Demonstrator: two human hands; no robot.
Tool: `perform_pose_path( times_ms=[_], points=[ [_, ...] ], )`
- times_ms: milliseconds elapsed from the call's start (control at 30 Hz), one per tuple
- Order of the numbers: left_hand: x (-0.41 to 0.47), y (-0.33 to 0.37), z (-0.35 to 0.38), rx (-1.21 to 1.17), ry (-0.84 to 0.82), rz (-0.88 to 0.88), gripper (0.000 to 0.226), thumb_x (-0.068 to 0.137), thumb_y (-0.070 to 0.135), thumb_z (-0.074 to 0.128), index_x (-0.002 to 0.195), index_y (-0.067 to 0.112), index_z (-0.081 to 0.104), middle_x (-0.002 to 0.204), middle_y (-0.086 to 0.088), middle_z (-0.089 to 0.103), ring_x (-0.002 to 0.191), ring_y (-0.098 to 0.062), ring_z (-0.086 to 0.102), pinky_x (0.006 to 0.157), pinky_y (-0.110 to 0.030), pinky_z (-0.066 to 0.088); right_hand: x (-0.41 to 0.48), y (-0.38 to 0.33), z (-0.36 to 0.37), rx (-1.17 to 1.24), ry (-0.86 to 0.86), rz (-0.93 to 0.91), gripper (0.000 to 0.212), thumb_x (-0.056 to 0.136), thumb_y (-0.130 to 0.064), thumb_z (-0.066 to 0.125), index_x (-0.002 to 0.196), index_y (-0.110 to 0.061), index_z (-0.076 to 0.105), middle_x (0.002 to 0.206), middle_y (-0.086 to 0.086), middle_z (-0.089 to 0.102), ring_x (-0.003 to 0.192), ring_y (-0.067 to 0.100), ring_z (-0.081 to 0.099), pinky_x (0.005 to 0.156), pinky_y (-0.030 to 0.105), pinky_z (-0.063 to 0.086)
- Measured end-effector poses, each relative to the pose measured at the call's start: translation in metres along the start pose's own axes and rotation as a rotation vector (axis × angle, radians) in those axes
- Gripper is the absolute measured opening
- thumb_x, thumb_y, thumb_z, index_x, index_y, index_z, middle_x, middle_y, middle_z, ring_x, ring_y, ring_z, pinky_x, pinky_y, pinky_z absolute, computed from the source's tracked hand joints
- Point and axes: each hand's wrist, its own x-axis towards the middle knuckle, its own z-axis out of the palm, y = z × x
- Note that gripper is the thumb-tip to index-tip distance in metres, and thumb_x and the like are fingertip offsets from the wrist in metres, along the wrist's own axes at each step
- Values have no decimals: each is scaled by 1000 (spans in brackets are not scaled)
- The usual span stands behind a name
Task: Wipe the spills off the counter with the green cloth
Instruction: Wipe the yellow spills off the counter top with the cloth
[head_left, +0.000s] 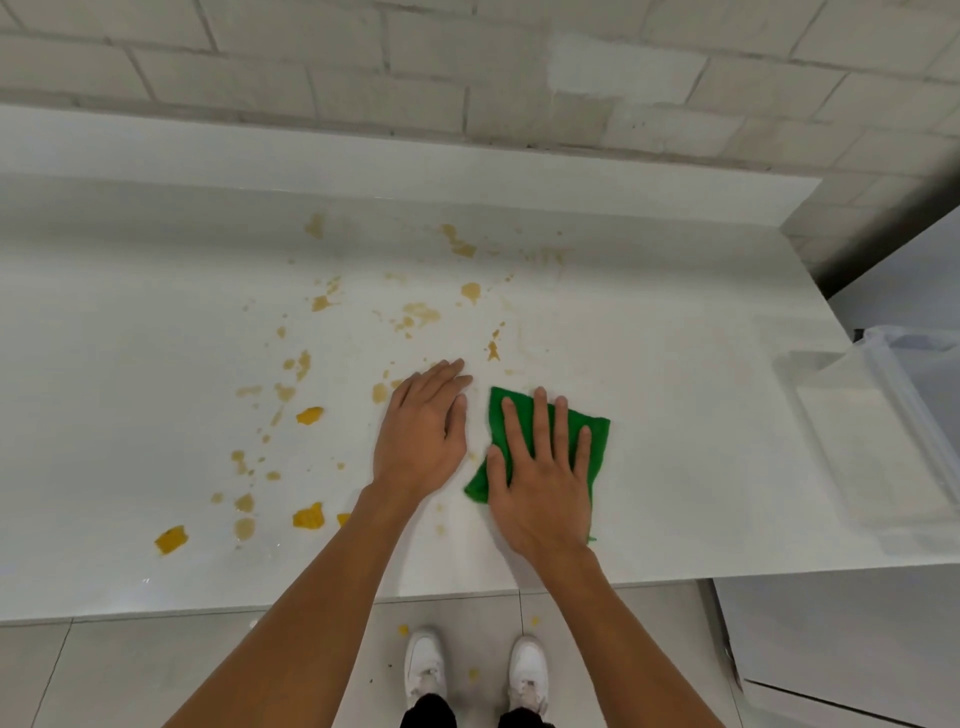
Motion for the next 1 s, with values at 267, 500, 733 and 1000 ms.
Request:
perform_pose_path(
  times_ms=[267,500,733,1000],
  points=[
    [0,-3,2,-22,31,18,42,109,27,39,141,19,65,156,8,53,149,-7,39,127,-31,21,-30,36,-10,31,-16,-168,61,113,-53,28,170,-37,13,180,-2,-1,166,22,-6,133,58,11],
    [1,0,1,-19,17,-7,44,109,29,36,141,21,64,156,9,53,149,-5,39,127,-31,22,9,-3,0,12,-1,22,65,111,-51,23,171,-30,10,179,6,-1,166,30,-3,131,62,12],
    [0,-3,1,-31,17,7,44,109,31,35,141,21,64,156,10,52,150,-5,39,127,-34,24,-26,16,-5,41,-14,-156,62,113,-52,25,170,-35,12,180,0,-2,166,22,-6,133,56,8],
    [3,-1,3,-73,37,-29,43,106,30,38,135,21,68,153,10,55,147,-7,42,125,-33,25,4,13,-5,16,-25,16,63,112,-51,21,171,-33,6,179,4,-4,166,27,-7,132,60,11]
  ],
)
